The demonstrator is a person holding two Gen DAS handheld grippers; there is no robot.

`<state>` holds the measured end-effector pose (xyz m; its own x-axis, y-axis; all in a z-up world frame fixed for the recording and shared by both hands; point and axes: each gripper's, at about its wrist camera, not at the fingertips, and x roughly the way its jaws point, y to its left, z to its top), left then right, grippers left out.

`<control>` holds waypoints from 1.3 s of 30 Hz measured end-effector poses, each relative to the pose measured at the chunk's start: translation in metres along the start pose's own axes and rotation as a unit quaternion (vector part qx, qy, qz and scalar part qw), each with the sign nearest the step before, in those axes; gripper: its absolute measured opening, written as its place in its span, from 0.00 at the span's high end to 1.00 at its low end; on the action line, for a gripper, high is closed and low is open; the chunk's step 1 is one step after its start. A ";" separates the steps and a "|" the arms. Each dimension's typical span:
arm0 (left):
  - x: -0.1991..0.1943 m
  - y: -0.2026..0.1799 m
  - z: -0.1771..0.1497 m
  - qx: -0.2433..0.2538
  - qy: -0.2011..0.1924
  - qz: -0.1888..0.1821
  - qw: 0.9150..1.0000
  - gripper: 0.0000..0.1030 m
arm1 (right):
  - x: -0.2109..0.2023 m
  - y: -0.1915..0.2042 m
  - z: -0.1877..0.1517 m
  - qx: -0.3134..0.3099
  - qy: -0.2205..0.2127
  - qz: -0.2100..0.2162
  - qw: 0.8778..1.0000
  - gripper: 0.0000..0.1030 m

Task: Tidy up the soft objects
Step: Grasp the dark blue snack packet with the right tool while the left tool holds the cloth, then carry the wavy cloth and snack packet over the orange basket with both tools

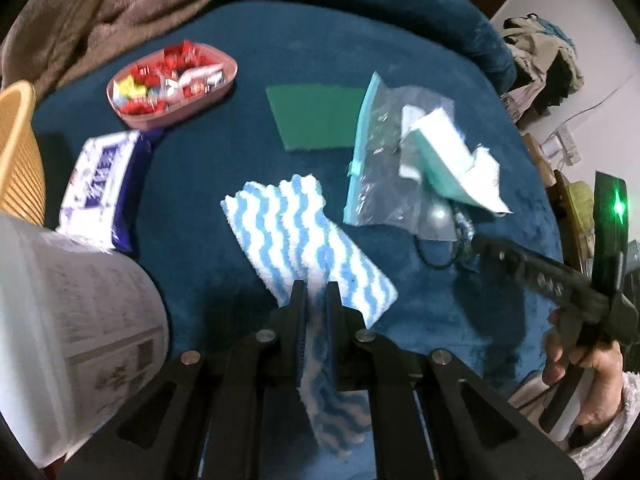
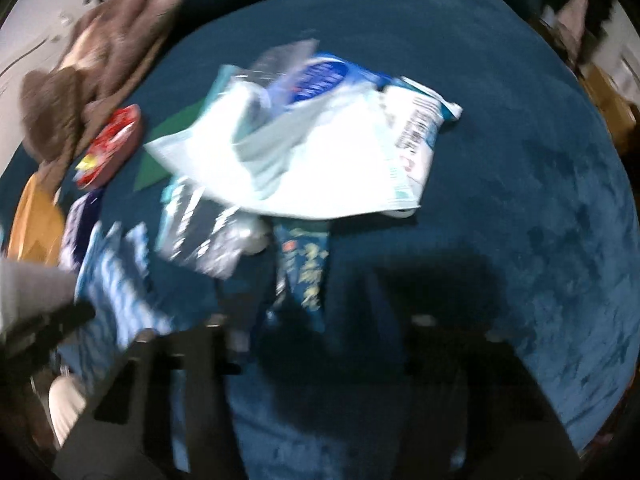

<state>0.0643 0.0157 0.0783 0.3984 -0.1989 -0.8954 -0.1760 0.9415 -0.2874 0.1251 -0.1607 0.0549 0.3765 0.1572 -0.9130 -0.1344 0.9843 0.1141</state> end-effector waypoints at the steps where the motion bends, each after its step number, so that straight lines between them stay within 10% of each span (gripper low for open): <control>1: 0.005 0.002 -0.001 -0.004 0.004 -0.001 1.000 0.93 | 0.003 -0.001 0.001 0.005 -0.001 -0.002 1.000 0.59; 7: 0.030 0.008 -0.003 -0.016 0.024 0.001 1.000 0.90 | 0.020 0.009 0.005 -0.004 0.004 -0.012 1.000 0.60; 9: 0.038 0.009 -0.004 -0.019 0.033 0.000 0.999 0.85 | 0.014 0.010 0.000 -0.009 -0.004 -0.003 1.000 0.80; 11: 0.045 0.008 -0.005 -0.015 0.042 0.004 0.999 0.80 | 0.006 0.008 -0.007 -0.002 -0.009 0.002 1.000 0.80; 19: 0.044 -0.005 -0.013 -0.010 0.044 -0.002 0.999 0.22 | -0.028 -0.023 -0.046 0.030 -0.022 0.034 0.999 0.80; 26: 0.048 -0.019 -0.014 -0.015 0.058 -0.017 0.998 0.09 | -0.016 -0.026 -0.060 0.042 -0.006 0.051 0.998 0.77; 29: 0.058 -0.031 -0.010 0.000 0.060 0.002 0.998 0.10 | -0.015 -0.027 -0.060 0.048 -0.006 0.052 0.997 0.77; 34: 0.066 -0.037 -0.010 0.017 0.047 0.065 0.997 0.72 | -0.014 -0.027 -0.060 0.053 -0.008 0.058 0.997 0.77; 39: 0.047 -0.022 -0.015 0.023 0.031 0.069 0.997 0.83 | -0.020 -0.022 -0.062 0.047 -0.021 0.054 0.997 0.80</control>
<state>0.0733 -0.0184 0.0377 0.3171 -0.0805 -0.9450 -0.1830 0.9725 -0.1443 0.0641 -0.1907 0.0462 0.4022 0.2634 -0.8768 -0.0905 0.9645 0.2482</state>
